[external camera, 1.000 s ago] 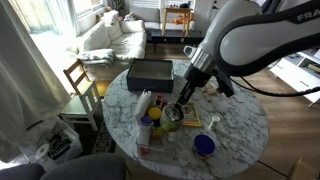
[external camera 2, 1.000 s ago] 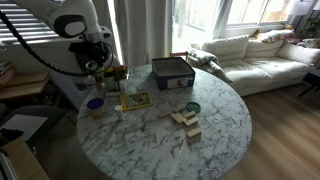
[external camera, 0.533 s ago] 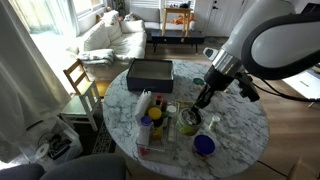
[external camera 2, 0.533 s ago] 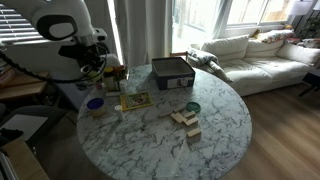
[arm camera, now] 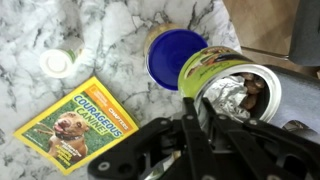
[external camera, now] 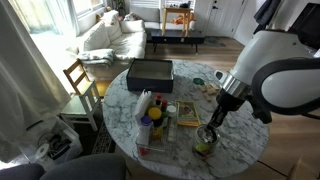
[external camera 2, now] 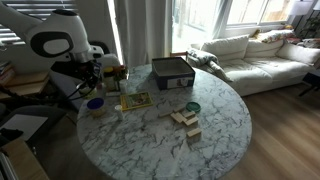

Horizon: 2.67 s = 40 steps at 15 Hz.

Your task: Put the lid on the can on the table then put the other can on top

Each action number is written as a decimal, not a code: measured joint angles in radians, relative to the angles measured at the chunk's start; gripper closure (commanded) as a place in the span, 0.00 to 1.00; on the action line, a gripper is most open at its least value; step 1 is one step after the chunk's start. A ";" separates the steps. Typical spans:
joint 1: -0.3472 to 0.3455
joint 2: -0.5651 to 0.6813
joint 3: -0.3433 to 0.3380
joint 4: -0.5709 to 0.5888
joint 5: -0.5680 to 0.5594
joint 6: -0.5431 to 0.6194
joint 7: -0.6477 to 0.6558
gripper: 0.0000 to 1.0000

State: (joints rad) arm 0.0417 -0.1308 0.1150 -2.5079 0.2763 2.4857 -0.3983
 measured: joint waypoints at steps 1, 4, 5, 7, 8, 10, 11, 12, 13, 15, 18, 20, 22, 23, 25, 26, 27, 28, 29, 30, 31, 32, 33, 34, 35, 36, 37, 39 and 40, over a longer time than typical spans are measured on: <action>0.000 0.001 -0.003 -0.016 -0.008 0.012 0.020 0.97; 0.000 0.003 -0.014 -0.049 -0.017 0.055 0.059 0.97; 0.000 0.003 -0.017 -0.057 -0.018 0.071 0.067 0.97; 0.000 0.003 -0.022 -0.070 -0.020 0.099 0.080 0.97; 0.000 0.003 -0.024 -0.076 -0.020 0.116 0.086 0.97; 0.001 0.003 -0.026 -0.088 -0.020 0.144 0.098 0.97; 0.003 0.004 -0.027 -0.094 -0.020 0.156 0.103 0.97; 0.004 0.004 -0.027 -0.098 -0.020 0.164 0.107 0.97; 0.006 0.004 -0.028 -0.102 -0.020 0.169 0.110 0.97; 0.012 0.004 -0.032 -0.109 -0.018 0.180 0.115 0.97; 0.019 0.006 -0.037 -0.117 -0.014 0.182 0.120 0.97; 0.022 0.008 -0.041 -0.118 -0.011 0.182 0.121 0.97; 0.024 0.010 -0.044 -0.118 -0.010 0.183 0.121 0.97; 0.025 0.011 -0.045 -0.118 -0.009 0.184 0.121 0.97; 0.025 0.015 -0.046 -0.118 -0.009 0.186 0.122 0.97; 0.025 0.017 -0.047 -0.118 -0.008 0.188 0.122 0.97; 0.025 0.020 -0.047 -0.118 -0.007 0.192 0.123 0.97; 0.025 0.022 -0.048 -0.118 -0.004 0.197 0.123 0.97; 0.025 0.024 -0.048 -0.118 0.001 0.203 0.123 0.97; 0.025 0.027 -0.048 -0.118 0.006 0.208 0.123 0.97; 0.025 0.029 -0.048 -0.118 0.011 0.215 0.123 0.97; 0.025 0.031 -0.048 -0.118 0.015 0.222 0.123 0.97; 0.025 0.033 -0.048 -0.118 0.018 0.226 0.123 0.97; 0.025 0.034 -0.048 -0.118 0.019 0.228 0.123 0.97; 0.025 0.036 -0.048 -0.118 0.019 0.228 0.123 0.97; 0.025 0.038 -0.048 -0.118 0.019 0.228 0.123 0.97; 0.025 0.040 -0.048 -0.118 0.020 0.228 0.123 0.97; 0.025 0.042 -0.048 -0.118 0.020 0.228 0.125 0.97; 0.025 0.042 -0.049 -0.118 0.020 0.228 0.126 0.97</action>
State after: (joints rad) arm 0.0668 -0.0886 0.0660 -2.6256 0.2962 2.7136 -0.2723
